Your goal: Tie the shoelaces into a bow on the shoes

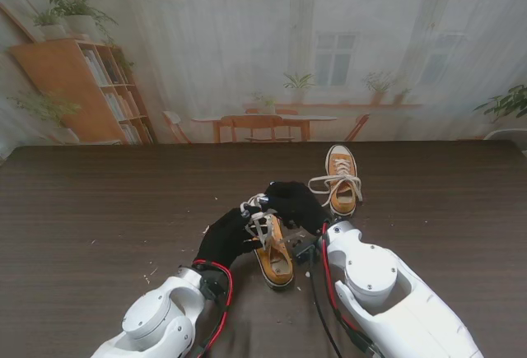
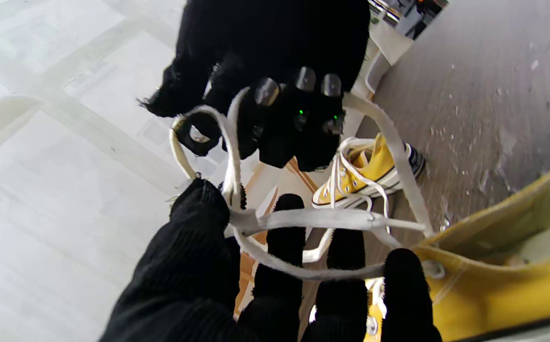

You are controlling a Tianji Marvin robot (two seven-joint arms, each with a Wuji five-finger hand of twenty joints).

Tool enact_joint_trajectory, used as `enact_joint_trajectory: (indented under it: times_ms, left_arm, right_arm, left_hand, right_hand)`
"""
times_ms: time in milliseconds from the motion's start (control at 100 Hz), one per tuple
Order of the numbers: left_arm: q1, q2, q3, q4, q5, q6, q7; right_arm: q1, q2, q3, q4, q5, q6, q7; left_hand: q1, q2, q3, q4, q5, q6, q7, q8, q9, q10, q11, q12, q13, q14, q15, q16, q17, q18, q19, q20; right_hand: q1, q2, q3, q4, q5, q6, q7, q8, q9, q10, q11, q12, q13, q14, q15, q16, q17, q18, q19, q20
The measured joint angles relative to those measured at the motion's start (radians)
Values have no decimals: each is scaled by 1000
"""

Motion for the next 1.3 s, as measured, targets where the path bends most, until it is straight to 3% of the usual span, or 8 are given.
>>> enact_joint_trajectory:
  times_ms: [270, 350, 490, 590, 890, 980, 1120, 1300]
  left_arm:
    - [-5, -1, -18, -4, 1, 13, -29]
    - [-4, 2, -24, -2, -40, 0, -80]
    - [-3, 2, -23, -6, -73, -21, -64]
    - [-3, 2, -23, -5, -56, -42, -66]
    - [-4, 5, -28, 2, -60, -47, -100]
    - [0, 5, -28, -7, -63, -45, -67]
    - [3, 0, -21, -36, -26, -33, 57]
    - [3, -6, -21, -43, -5, -17, 55]
  right_arm:
    - [0, 0, 4, 0, -3, 2, 2]
    - [0, 0, 5, 0, -3, 2, 1]
    - [-1, 0, 6, 1, -2, 2, 1]
    - [-2, 0, 8, 1, -2, 3, 2]
    - [-7, 0, 14, 1, -3, 7, 3]
    - [-9, 0, 15, 0, -3, 7, 2]
    - [-16, 0, 19, -2, 6, 5, 1]
    - [-33, -1, 27, -7, 25, 2, -13]
  left_hand:
    - [73, 47, -28, -14, -55, 32, 192, 296, 19, -1, 8, 109, 12, 12, 22, 0, 3, 2, 54, -66]
    - [15, -33, 174, -26, -52, 66, 198, 303, 66, 2, -32, 137, 56, 35, 27, 0, 22, 41, 54, -67]
    - [-32, -88, 365, -44, -14, 82, 100, 170, 114, 26, -62, 141, 77, 48, 36, 0, 34, 47, 52, -67]
    - [-32, -88, 365, -44, 1, 103, -68, 36, 98, 26, -64, 89, 77, 48, 36, 0, 34, 47, 52, -67]
    - [-114, -6, 204, -23, 72, 136, -343, -44, 50, 51, -71, -51, 76, 48, 36, 0, 32, 47, 53, -68]
    - [-43, 35, 86, -11, 113, 134, -272, -12, 110, 51, -74, -54, 91, 50, 38, 0, 45, 57, 53, -70]
    - [-1, 94, 7, -11, 90, 134, 115, 253, 140, 50, 10, -37, 112, 50, 48, 0, 58, 58, 81, -70]
    - [-1, 114, -30, -11, 44, 125, 281, 437, 139, 46, 23, -24, 112, 50, 51, 0, 56, 58, 93, -86]
  right_hand:
    - [0, 2, 0, 0, 0, 0, 0, 0, 0, 0, 0, 0, 0, 0, 0, 0, 0, 0, 0, 0]
    - [0, 10, 0, 0, 0, 0, 0, 0, 0, 0, 0, 0, 0, 0, 0, 0, 0, 0, 0, 0]
    - [0, 10, -1, 0, 0, 0, 0, 0, 0, 0, 0, 0, 0, 0, 0, 0, 0, 0, 0, 0]
    - [0, 10, -1, 0, 0, 0, 0, 0, 0, 0, 0, 0, 0, 0, 0, 0, 0, 0, 0, 0]
    - [0, 10, -1, 0, 0, -1, 0, 0, 0, 0, 0, 0, 0, 0, 0, 0, 0, 0, 0, 0]
    - [0, 19, -2, 0, -10, -1, 0, 0, -10, 0, 0, 0, 0, 0, -2, -10, 0, 0, 0, -7]
    - [1, 50, -44, 0, -40, -3, -17, -3, -50, 15, -4, 0, 0, 17, -54, -43, -5, 19, 0, -34]
    - [-11, 72, -84, 0, -40, -4, -75, -13, -118, 41, -27, -2, 0, 71, -148, -112, -16, 99, -1, -75]
